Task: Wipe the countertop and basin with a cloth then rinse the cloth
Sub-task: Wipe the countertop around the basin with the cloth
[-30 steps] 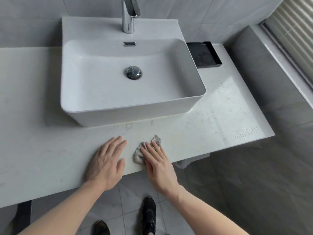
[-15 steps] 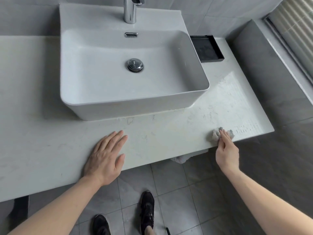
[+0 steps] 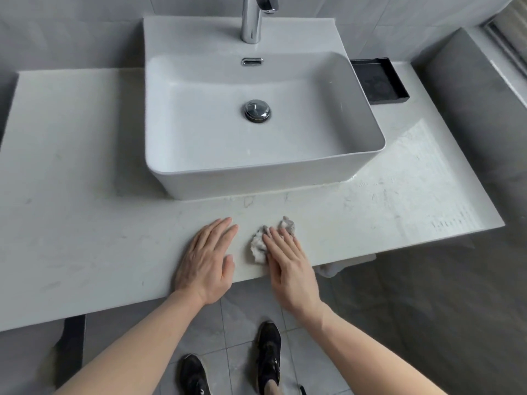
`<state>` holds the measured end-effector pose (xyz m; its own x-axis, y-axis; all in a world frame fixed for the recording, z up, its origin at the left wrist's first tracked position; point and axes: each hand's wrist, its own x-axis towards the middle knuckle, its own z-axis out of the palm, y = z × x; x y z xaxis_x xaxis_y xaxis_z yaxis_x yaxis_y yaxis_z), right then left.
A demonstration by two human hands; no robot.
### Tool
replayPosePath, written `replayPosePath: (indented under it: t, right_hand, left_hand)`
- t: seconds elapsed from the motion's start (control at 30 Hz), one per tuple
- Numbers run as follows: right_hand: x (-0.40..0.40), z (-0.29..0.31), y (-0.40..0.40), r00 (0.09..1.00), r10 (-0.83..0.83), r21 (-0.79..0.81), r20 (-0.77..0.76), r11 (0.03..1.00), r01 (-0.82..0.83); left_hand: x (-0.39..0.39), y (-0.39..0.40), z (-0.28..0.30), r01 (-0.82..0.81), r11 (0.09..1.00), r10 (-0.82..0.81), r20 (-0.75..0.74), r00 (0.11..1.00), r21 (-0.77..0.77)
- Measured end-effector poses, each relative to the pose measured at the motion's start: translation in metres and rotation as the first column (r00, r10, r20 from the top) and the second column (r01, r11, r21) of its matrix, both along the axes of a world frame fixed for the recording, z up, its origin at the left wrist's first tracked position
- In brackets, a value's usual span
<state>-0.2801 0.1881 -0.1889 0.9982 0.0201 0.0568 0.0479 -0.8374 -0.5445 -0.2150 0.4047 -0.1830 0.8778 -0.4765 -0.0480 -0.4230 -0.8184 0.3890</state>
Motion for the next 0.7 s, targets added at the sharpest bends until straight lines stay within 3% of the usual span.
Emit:
replayPosePath:
  t: [0.13,0.23,0.37,0.53,0.7]
  right_hand:
    - [-0.004,0.007,-0.046,0.983,-0.186,-0.025,0.006,0.982,0.186]
    - [-0.006,0.015,-0.077,0.922,-0.388,-0.013,-0.013,0.922,0.388]
    - [0.006,0.022,-0.061,0.836,-0.543,0.083,-0.081,0.832,0.549]
    - [0.031,0.030,0.043,0.971,-0.231,0.261,-0.064,0.935,0.240]
    - [0.065,0.025,0.147,1.000,-0.001,0.269,-0.007,0.963,0.003]
  left_hand:
    - [-0.001,0.001,0.000,0.002,1.000,-0.002,-0.016,1.000,0.009]
    - [-0.004,0.003,0.004,0.012,1.000,-0.012,-0.036,0.999,-0.007]
    - [-0.020,0.037,0.011,-0.049,0.998,0.047,-0.056,0.997,-0.045]
    - [-0.021,0.126,0.014,-0.231,0.970,0.228,-0.048,0.972,-0.075]
    - [-0.004,0.224,0.020,-0.431,0.900,0.433,-0.021,0.901,0.065]
